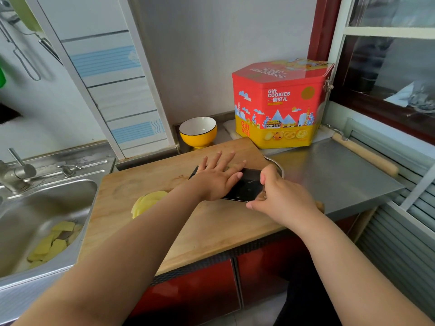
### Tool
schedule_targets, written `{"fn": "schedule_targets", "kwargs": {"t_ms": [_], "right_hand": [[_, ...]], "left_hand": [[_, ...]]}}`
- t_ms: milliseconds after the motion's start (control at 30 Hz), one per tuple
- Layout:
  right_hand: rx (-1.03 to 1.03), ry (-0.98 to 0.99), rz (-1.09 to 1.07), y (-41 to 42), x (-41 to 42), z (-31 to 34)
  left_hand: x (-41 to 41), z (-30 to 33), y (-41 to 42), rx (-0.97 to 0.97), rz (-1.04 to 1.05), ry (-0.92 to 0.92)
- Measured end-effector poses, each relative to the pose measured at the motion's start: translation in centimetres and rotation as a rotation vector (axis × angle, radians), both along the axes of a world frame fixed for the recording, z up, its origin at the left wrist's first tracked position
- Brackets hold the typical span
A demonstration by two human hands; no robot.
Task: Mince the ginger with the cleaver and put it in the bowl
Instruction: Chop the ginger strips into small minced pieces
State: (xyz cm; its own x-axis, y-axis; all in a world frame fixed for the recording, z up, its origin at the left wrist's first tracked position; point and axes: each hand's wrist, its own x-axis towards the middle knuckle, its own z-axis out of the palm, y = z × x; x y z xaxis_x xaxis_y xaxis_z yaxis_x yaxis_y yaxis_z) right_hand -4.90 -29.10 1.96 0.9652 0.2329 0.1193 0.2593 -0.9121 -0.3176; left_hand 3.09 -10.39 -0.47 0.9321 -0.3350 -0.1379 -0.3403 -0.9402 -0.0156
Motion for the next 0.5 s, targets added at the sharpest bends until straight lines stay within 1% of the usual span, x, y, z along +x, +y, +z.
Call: {"fn": "schedule_targets", "kwargs": {"t_ms": [200, 300, 433, 500], "right_hand": [[0.011, 0.02, -0.044, -0.9, -0.3, 0.5], [0.0, 0.023, -0.074, -1.2, -0.4, 0.7], [-0.013, 0.01, -0.106, -1.5, -0.8, 1.4], [-0.01, 0.002, -0.116, -1.7, -1.0, 1.6]], "left_hand": [[1.6, -0.3, 2.3, 0.04, 0.165, 0.046], [2.1, -0.1, 3.3, 0.015, 0.228, 0.06], [3.0, -0.3, 4.8, -0.079, 0.342, 0.087], [3.1, -0.4, 5.3, -0.221, 0.413, 0.115]]}}
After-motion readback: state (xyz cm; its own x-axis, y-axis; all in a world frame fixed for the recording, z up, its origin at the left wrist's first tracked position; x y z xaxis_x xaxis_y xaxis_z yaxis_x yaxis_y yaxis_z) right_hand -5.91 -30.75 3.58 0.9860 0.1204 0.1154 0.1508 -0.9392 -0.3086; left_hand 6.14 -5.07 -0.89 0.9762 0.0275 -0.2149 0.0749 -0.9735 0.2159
